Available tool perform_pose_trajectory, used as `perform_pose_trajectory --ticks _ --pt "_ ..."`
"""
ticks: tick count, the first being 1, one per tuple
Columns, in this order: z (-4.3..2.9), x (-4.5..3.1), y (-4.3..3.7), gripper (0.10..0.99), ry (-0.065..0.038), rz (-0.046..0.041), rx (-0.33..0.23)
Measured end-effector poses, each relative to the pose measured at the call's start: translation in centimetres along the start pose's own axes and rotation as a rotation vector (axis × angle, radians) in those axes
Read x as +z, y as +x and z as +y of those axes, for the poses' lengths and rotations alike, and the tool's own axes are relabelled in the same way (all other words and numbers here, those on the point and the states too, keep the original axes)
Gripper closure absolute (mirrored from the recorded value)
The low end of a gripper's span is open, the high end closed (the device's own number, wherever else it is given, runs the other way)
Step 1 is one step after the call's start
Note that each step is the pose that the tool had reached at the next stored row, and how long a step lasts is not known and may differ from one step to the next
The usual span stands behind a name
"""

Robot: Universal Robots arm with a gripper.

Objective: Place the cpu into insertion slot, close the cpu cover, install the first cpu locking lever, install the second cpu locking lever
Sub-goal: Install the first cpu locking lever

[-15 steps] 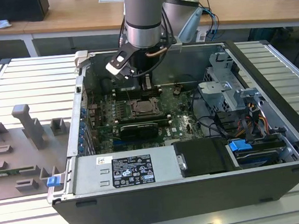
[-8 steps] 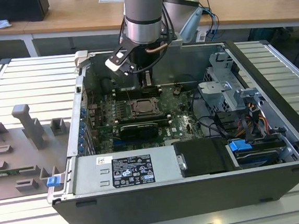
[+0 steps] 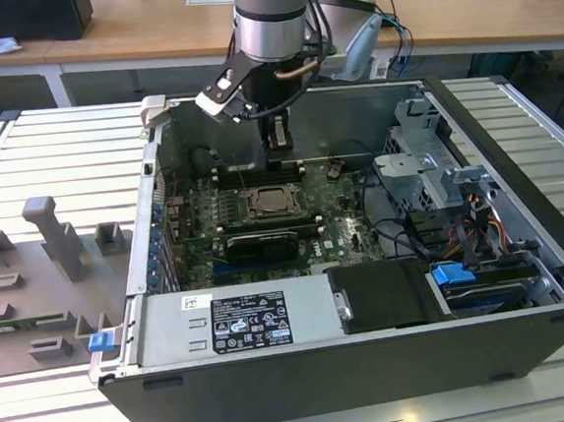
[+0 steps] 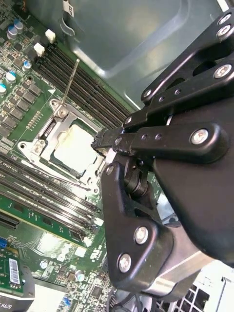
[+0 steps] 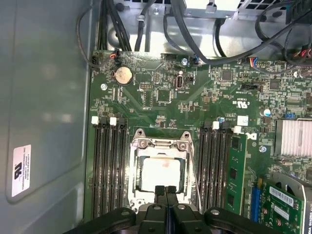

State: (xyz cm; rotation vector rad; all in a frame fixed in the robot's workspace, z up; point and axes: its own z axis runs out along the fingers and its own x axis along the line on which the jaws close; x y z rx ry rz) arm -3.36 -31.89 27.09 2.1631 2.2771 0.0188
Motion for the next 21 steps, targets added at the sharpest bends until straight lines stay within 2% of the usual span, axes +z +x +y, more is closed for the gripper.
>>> perform_pose_trajectory --ticks 4,16,21 --pt "-0.02 -0.01 0.00 0.980 0.000 -0.0002 -0.016" --pt "-0.02 0.02 0.00 0.980 0.002 0.0022 -0.259" --pt "-0.02 0.01 0.00 0.980 0.003 0.0034 -0.383"
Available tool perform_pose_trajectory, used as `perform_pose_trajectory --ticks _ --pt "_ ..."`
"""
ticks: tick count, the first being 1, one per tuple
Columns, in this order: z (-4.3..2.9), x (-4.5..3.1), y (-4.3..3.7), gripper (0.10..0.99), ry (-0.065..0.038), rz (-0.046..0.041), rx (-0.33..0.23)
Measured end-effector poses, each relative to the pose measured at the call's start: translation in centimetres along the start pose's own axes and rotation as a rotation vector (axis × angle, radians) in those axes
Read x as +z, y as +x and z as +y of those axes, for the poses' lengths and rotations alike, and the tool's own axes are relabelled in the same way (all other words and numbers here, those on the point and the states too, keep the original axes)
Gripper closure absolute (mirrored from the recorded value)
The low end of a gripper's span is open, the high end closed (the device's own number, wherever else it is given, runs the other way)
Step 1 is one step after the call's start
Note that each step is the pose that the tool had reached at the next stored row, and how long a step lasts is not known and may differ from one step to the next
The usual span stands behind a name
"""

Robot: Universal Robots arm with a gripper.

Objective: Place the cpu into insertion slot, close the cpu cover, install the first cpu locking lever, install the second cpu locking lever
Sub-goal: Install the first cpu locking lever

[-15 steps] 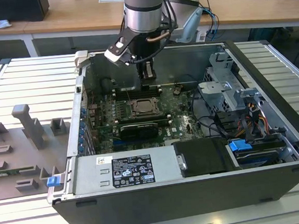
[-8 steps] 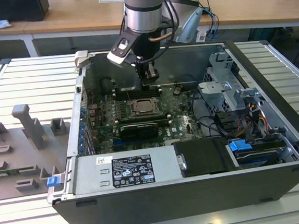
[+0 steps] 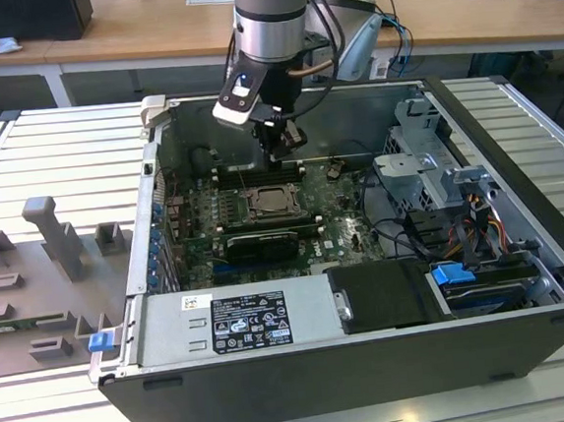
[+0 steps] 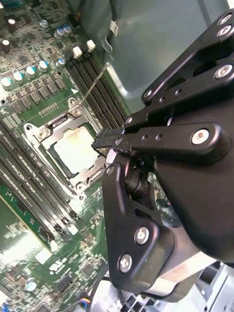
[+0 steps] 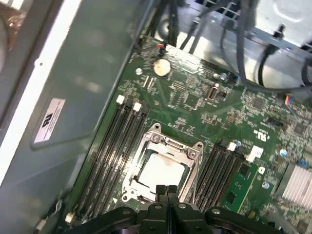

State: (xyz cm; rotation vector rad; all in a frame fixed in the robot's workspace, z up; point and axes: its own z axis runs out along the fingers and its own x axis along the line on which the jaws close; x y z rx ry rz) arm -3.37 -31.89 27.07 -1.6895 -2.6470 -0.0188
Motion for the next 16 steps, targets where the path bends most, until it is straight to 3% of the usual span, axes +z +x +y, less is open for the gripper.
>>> perform_pose_trajectory --ticks 7,13,16 --pt "0.00 0.00 0.00 0.980 0.001 0.0009 -0.099" --pt "0.00 0.06 0.00 0.980 0.002 0.0024 -0.261" --pt "0.00 0.14 0.00 0.980 0.003 0.0034 -0.374"
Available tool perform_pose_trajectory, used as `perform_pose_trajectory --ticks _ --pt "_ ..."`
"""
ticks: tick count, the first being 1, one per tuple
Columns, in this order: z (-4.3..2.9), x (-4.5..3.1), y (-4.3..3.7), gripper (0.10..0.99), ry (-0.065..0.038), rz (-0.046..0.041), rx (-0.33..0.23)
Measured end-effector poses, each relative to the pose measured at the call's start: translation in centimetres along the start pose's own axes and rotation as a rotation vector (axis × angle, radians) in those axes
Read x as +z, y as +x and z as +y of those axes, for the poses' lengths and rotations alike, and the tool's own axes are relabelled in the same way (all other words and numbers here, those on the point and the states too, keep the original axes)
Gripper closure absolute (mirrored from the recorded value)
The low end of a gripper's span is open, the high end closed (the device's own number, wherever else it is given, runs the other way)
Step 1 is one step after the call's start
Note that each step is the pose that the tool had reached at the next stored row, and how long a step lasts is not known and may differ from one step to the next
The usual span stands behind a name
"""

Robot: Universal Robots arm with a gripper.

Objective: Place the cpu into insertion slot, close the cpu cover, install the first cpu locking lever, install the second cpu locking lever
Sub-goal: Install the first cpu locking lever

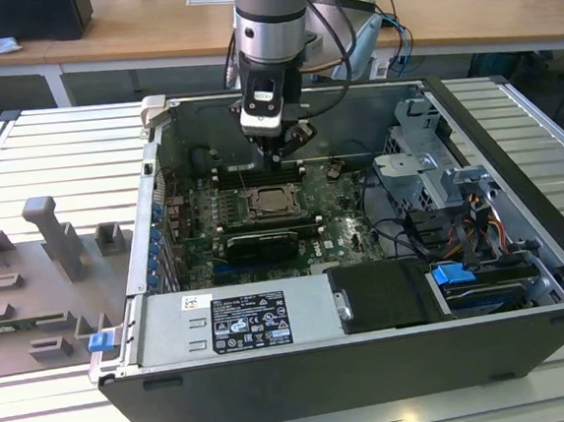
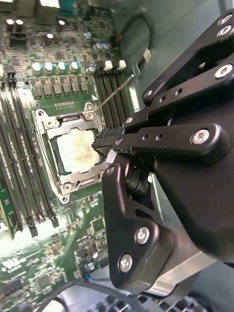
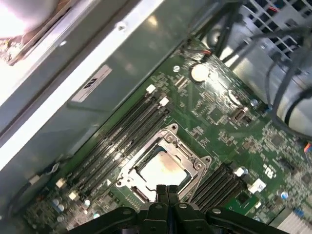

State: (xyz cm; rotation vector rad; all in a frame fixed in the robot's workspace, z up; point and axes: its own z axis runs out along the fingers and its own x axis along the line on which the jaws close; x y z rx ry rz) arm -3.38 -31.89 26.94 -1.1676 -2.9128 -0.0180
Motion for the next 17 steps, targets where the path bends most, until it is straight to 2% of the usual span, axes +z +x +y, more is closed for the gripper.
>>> perform_pose_trajectory --ticks 6,9,14,17 --pt "0.00 0.05 0.00 0.980 0.001 0.0012 -0.128" --pt "0.00 0.08 0.00 0.980 0.002 0.0021 -0.221" --pt "0.00 0.12 0.00 0.980 0.002 0.0031 -0.333" --pt "0.00 0.15 0.00 0.980 0.003 0.0040 -0.429"
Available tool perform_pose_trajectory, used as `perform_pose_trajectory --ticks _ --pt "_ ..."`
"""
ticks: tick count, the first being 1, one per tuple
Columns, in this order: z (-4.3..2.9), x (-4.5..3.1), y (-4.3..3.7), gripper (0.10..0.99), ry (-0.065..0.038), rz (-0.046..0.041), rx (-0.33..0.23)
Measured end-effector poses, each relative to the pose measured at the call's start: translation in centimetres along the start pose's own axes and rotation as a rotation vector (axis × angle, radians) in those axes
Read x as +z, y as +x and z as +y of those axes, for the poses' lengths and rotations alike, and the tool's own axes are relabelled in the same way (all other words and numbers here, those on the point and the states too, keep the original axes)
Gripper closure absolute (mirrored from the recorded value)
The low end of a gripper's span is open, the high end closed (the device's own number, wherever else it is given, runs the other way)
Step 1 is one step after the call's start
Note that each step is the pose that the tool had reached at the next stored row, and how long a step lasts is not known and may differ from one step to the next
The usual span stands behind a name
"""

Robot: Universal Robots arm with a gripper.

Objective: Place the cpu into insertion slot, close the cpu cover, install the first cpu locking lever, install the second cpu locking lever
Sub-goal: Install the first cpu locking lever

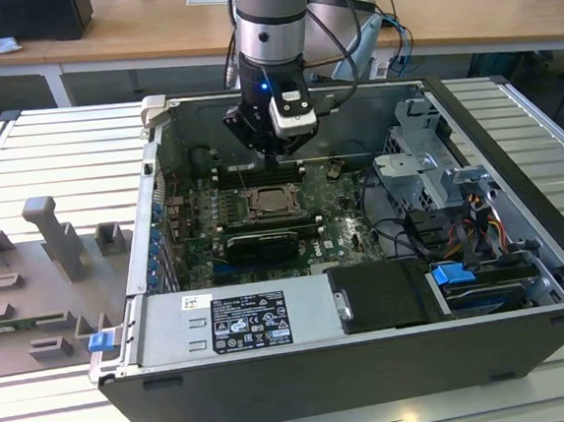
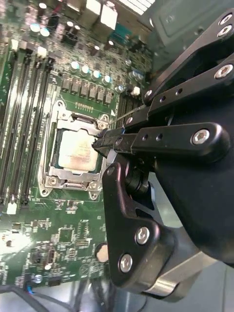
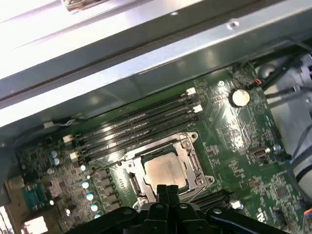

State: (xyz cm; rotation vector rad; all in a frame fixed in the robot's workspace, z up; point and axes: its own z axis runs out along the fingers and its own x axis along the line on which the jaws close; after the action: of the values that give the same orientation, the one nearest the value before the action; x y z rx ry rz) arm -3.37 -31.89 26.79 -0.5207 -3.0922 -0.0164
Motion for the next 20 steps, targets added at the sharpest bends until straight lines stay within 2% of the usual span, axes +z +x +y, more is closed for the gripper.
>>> perform_pose_trajectory --ticks 5,8,11,13,14,15,16,20 --pt "0.00 0.06 0.00 0.980 0.001 0.0010 -0.109" --pt "0.00 0.08 0.00 0.980 0.002 0.0021 -0.217" --pt "0.00 0.08 -0.01 0.980 0.002 0.0025 -0.262" --pt "0.01 0.09 -0.02 0.980 0.003 0.0031 -0.408" --pt "0.00 0.13 -0.01 0.980 -0.010 0.0024 -0.470" --pt "-0.01 0.13 0.04 0.980 -0.044 0.0055 -0.469" --pt "-0.02 0.15 0.04 0.980 -0.059 0.0067 -0.467" --pt "-0.07 0.38 0.20 0.980 -0.058 0.0028 -0.450"
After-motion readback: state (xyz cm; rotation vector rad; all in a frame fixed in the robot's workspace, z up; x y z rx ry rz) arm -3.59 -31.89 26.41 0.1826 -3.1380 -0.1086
